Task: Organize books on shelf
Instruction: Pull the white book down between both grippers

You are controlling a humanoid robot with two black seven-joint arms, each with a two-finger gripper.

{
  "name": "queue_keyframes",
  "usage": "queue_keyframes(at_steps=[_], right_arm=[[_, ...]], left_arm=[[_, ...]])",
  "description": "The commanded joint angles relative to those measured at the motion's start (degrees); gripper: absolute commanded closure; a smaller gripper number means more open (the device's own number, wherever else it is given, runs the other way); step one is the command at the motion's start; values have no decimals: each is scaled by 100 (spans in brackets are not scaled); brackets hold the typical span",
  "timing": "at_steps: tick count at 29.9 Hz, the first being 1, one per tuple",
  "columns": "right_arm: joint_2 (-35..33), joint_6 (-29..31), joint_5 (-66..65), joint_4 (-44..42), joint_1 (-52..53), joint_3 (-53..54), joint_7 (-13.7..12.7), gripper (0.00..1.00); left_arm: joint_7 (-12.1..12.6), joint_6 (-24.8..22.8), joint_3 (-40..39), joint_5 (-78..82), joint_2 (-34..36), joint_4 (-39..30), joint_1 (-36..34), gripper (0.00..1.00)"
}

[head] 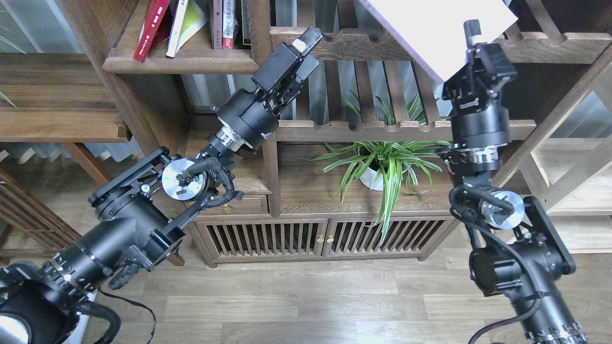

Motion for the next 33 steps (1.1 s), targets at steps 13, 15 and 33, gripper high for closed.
queue_keyframes(at_steps=[13,15,33], right_arm=[[333,19,-75,-1,3,-727,0,96],[395,19,-137,-10,3,-780,0,96],[483,19,-533,-10,-164,-1123,0,95]], left_arm=[[127,0,-104,-16,0,610,-226,2],[127,0,-95,-25,0,610,-226,2],[118,0,-87,-121,0,610,-340,2]])
